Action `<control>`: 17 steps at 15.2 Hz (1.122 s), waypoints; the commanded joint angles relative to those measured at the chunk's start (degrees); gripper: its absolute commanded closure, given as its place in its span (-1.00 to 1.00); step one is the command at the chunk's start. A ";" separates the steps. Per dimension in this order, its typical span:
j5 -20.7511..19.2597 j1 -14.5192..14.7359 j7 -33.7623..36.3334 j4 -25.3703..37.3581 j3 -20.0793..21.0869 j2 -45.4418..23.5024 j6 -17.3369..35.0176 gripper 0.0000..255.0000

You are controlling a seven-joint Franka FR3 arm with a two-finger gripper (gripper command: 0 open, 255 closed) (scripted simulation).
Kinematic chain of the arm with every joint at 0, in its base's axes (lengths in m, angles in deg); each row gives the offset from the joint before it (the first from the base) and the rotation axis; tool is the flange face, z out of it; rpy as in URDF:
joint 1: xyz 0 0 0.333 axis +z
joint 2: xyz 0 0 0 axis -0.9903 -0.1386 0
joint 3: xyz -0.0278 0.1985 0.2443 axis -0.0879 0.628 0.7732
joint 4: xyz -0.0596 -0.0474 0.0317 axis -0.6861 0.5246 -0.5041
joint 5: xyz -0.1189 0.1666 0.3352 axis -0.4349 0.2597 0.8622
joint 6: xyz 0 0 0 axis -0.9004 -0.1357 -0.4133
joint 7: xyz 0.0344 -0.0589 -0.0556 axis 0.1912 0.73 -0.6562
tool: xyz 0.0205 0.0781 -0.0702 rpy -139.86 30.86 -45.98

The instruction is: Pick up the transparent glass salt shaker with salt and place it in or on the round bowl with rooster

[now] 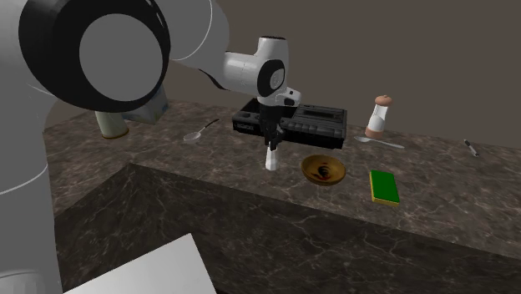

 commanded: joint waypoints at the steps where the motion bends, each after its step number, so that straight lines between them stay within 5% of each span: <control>1: 0.00 0.01 0.00 -0.01 0.00 -0.02 -0.01 1.00; 17: 1.28 -0.24 -0.68 6.27 0.46 3.45 -9.62 1.00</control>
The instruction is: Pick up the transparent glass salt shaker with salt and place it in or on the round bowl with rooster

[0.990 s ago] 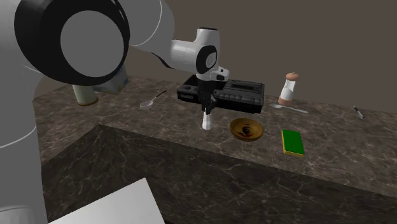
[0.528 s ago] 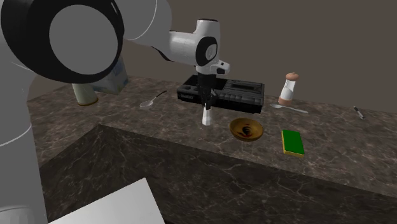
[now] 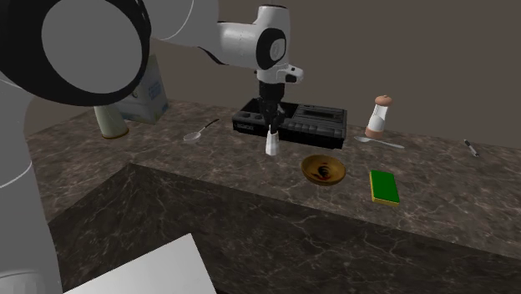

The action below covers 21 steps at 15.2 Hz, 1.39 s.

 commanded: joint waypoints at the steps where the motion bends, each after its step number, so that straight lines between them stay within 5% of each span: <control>1: 0.11 0.00 -0.06 1.36 0.04 0.27 -1.64 1.00; 10: 0.44 0.05 -0.20 6.46 0.18 1.14 -7.57 1.00; 21: -0.16 -6.06 -11.48 27.32 -3.89 -9.07 -18.45 1.00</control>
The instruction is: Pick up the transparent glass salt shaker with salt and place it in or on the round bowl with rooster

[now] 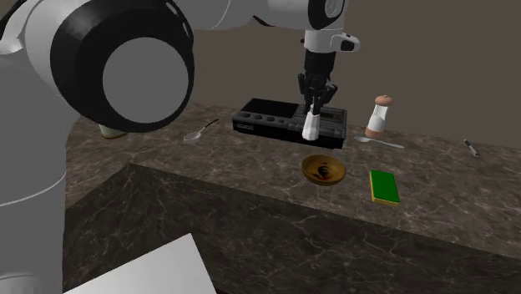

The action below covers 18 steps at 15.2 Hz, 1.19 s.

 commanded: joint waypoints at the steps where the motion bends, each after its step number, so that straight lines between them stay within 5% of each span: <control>1: -0.28 -0.85 -1.91 6.05 -0.63 -3.03 -3.08 1.00; 3: -0.67 -1.76 -4.15 14.43 -1.38 -7.50 -7.03 1.00; 18: -0.31 -2.87 -4.26 -0.93 -1.42 -5.17 5.97 1.00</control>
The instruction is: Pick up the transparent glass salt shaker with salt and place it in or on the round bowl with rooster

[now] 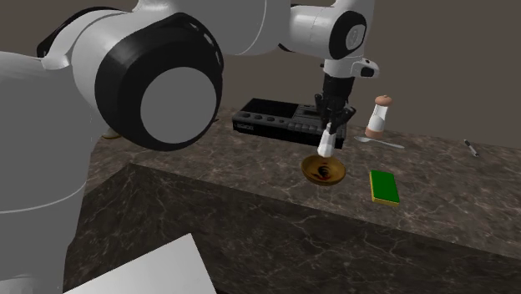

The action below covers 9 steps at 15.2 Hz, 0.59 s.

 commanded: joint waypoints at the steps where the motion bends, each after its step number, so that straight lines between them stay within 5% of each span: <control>1: 0.01 -0.11 -0.01 -1.79 -0.03 0.11 1.73 1.00; 9: -0.13 -0.29 0.02 -6.49 -0.14 -0.41 6.93 1.00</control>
